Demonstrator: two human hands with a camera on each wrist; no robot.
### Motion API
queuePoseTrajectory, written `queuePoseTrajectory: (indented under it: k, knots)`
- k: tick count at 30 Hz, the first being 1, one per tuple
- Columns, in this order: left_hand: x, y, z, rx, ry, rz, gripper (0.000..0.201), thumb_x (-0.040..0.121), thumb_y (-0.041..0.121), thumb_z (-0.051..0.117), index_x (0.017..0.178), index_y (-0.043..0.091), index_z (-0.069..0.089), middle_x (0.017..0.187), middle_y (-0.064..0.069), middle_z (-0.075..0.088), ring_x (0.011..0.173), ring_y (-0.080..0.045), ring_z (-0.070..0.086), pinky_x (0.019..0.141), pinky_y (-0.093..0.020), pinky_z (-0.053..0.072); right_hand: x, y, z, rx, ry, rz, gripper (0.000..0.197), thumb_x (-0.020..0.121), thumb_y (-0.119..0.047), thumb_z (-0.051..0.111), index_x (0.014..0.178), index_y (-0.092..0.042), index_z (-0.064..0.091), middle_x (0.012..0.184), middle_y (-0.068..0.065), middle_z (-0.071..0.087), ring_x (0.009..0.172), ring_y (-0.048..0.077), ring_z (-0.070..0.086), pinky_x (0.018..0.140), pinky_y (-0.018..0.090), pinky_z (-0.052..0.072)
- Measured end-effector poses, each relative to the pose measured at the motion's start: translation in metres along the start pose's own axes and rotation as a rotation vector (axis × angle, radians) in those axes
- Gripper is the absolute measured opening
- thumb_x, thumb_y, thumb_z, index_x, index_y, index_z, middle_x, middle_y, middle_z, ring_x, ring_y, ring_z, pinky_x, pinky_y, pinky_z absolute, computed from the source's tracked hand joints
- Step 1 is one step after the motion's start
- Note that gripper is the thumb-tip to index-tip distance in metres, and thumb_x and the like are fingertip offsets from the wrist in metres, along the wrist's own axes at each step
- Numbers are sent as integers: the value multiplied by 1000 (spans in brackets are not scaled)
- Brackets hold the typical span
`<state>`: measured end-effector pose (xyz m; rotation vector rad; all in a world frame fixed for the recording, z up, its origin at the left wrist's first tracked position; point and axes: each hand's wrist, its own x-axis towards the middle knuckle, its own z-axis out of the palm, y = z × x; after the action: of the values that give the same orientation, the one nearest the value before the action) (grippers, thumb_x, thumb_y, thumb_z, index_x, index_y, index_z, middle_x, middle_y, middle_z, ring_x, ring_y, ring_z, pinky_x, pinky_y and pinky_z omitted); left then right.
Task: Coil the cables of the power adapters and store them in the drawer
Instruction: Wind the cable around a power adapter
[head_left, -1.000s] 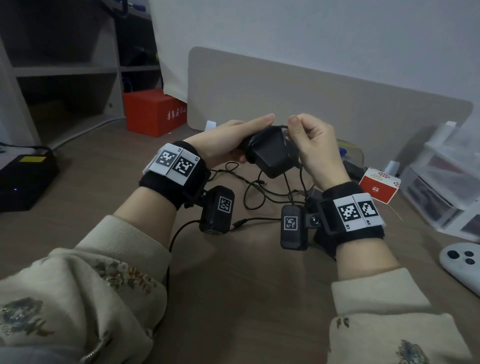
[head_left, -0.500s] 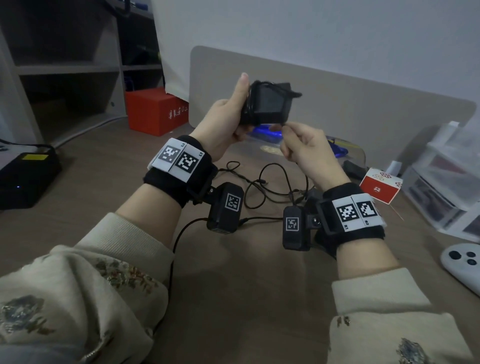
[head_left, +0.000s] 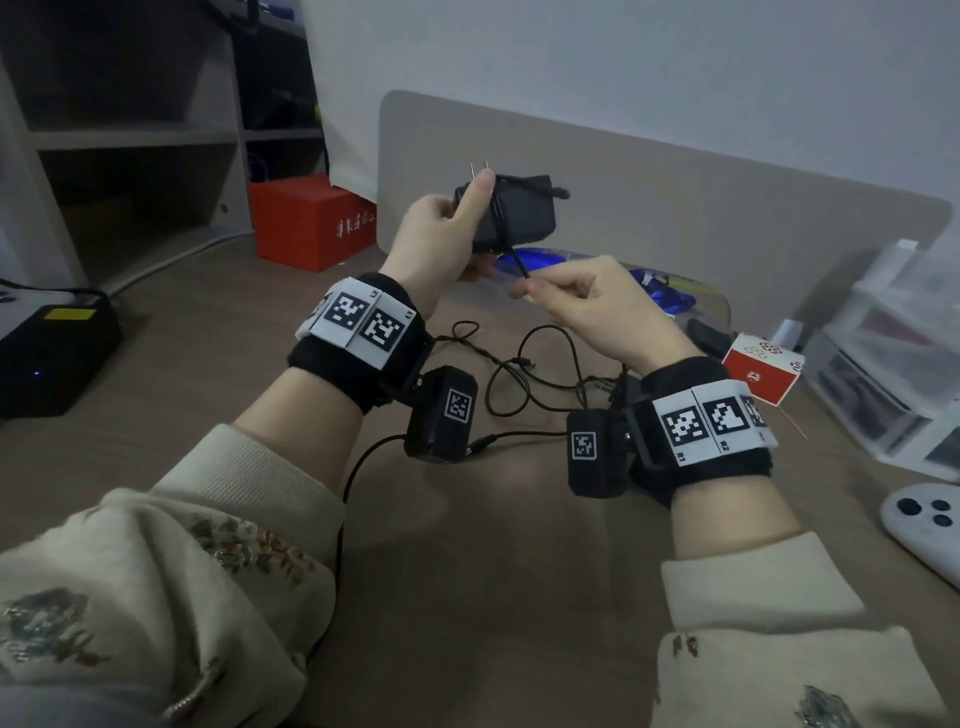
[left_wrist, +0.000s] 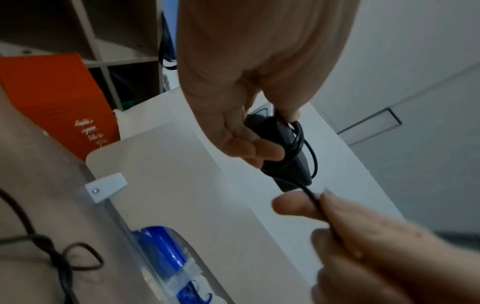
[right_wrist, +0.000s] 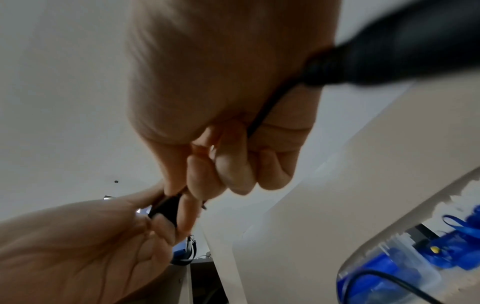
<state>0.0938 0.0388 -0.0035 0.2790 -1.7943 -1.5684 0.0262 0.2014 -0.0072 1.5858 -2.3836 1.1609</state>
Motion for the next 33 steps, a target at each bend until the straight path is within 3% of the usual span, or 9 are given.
queuePoseTrajectory:
  k: [2,4,8,12,16,20,24,29,33]
  knots:
    - [1,-5,0,132,22,54,42,97,50,52,90,9,57,65,2,63,55,-16,69,59,-33,56,0,-7,-3,-70,-24,8,21,97,-26,58,96,-15,76,69,10,62,63,16,48,67,33,41]
    - [-1,-8,0,227,15,87,42,96,50,54,83,10,55,54,7,59,57,-19,71,53,-32,54,0,-12,-7,-119,-34,-2,22,96,-24,58,95,-13,76,64,13,55,61,16,43,64,31,37]
    - [-2,-9,1,369,-61,123,48,94,53,55,96,5,60,70,-5,69,54,-13,70,54,-31,56,0,-17,-10,-175,22,-20,22,95,-27,59,87,-17,77,79,17,69,77,30,61,75,40,49]
    - [-3,-12,-1,555,-174,109,53,91,58,56,84,6,66,57,-1,63,38,-3,53,42,-16,40,-1,-13,-12,-157,116,-16,24,93,-30,62,75,-19,73,74,6,70,78,25,64,78,45,52]
    - [-7,-9,-1,632,-391,-6,48,94,57,50,77,14,62,46,7,53,40,-6,41,43,-19,33,0,-9,-12,-146,147,-11,23,90,-36,66,75,-20,71,70,-7,66,74,13,60,76,45,51]
    - [-11,-5,-2,519,-586,-70,53,97,59,39,89,12,63,68,-6,60,64,-23,46,55,-25,35,-2,-1,-16,-87,230,10,35,84,-49,69,73,-15,68,65,7,61,60,13,48,60,36,41]
    - [-14,-4,-1,440,-652,-53,59,100,56,34,105,5,63,82,-13,58,75,-26,44,59,-26,35,-3,5,-17,24,208,21,33,90,-42,66,76,-11,66,78,24,63,65,16,48,64,32,39]
    - [-15,-2,-4,371,-716,-87,61,101,52,35,121,0,58,93,-17,58,84,-27,50,74,-38,38,-5,5,-18,77,141,7,27,96,-31,60,84,-8,65,78,12,61,72,8,51,69,24,40]
    - [-18,3,-5,351,-728,-77,62,101,49,38,120,-7,56,92,-18,55,83,-28,48,75,-39,36,-5,10,-20,43,214,18,27,91,-39,63,80,-15,66,85,19,65,75,8,55,74,24,43]
